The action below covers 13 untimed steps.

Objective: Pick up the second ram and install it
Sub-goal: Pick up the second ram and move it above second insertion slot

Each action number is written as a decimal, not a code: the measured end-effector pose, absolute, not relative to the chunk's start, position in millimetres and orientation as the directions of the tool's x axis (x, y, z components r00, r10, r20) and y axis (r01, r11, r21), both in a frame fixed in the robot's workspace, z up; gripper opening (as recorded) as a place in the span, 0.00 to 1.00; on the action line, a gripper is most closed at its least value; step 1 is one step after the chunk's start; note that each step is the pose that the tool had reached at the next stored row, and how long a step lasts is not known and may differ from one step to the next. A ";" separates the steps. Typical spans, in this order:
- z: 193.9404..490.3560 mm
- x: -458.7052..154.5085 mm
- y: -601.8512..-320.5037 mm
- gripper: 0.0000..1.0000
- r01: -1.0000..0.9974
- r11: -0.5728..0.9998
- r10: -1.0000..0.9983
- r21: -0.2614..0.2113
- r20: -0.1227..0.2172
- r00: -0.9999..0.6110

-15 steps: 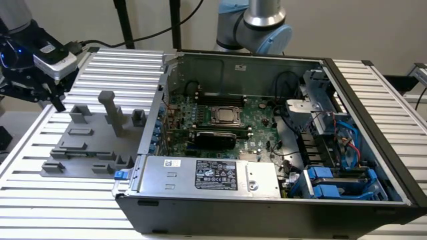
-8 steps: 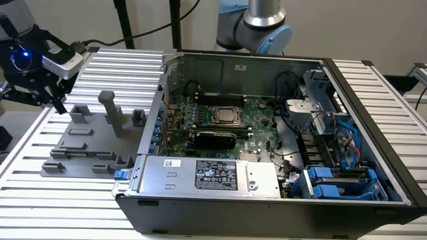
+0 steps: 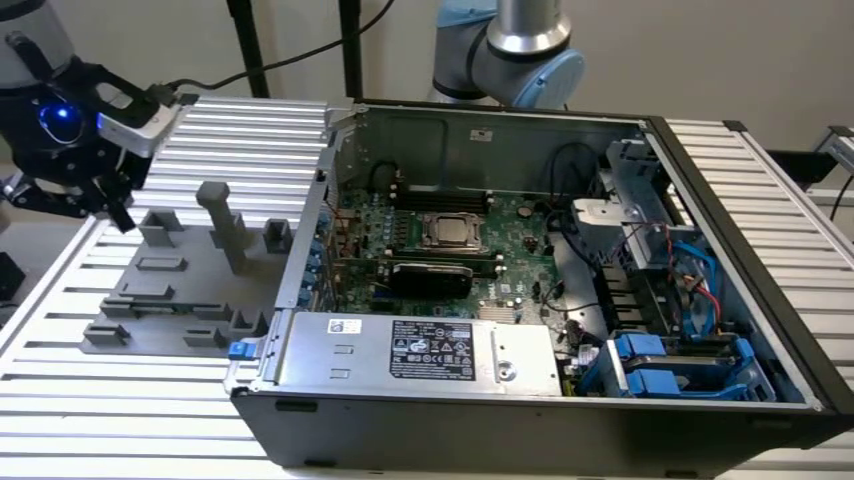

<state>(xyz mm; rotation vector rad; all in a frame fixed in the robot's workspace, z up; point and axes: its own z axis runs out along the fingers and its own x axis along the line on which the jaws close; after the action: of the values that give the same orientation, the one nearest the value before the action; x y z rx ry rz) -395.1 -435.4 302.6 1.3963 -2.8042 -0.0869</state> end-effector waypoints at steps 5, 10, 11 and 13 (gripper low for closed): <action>298.6 -395.0 -435.4 0.11 -0.848 0.527 -0.849 0.053 -0.018 -0.528; 296.0 -395.1 -435.4 0.11 -0.893 0.447 -0.894 0.053 -0.017 -0.449; 295.5 -395.0 -435.4 0.11 -0.901 0.431 -0.901 0.053 -0.017 -0.432; 294.5 -395.1 -435.4 0.11 -0.916 0.398 -0.916 0.052 -0.016 -0.400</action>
<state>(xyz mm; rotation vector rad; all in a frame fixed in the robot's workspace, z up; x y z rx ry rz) -395.1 -435.4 294.5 1.7127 -2.6145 -0.0827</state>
